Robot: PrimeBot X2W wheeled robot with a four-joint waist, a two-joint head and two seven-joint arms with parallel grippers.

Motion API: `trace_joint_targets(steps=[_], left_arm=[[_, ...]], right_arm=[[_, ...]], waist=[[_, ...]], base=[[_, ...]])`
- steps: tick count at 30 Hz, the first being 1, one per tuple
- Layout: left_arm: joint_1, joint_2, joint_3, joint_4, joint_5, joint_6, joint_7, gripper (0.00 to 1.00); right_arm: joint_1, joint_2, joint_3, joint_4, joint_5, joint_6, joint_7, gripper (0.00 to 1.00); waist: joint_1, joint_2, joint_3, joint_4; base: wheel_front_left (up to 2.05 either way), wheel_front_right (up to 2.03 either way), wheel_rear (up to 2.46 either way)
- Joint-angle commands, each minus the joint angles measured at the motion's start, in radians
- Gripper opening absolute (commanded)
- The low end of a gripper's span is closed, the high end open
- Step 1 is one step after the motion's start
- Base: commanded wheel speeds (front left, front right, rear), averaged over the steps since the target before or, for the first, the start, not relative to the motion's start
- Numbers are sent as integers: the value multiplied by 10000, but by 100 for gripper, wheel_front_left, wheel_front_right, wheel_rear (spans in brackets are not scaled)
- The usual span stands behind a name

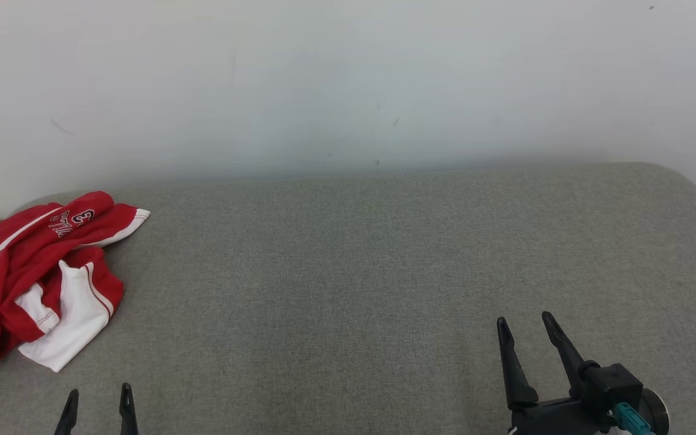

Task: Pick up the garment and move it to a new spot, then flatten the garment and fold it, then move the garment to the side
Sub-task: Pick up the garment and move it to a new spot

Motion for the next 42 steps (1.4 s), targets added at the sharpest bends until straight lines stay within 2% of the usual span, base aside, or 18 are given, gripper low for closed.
trace_joint_targets(steps=[1,11,20,32,42], left_arm=[[132,28,17,-36,-32,38,-20,100],[165,23,21,-55,-71,55,-20,100],[188,78,151,-60,-169,77,-21,100],[191,164,245,-2,-235,144,-21,100],[263,262,225,3,-271,125,-21,100]], right_arm=[[126,17,-1,-24,61,7,12,100],[144,39,-34,-53,128,7,29,100],[174,57,8,-12,177,7,30,100],[201,67,72,112,237,7,-68,100],[148,81,228,253,319,8,-133,100]], waist=[[0,0,-4,3],[0,0,-42,57],[0,0,-75,376],[0,0,-95,1251],[0,0,-142,2270]], base=[[0,0,0],[0,0,0],[0,0,0],[0,0,0],[0,0,0]])
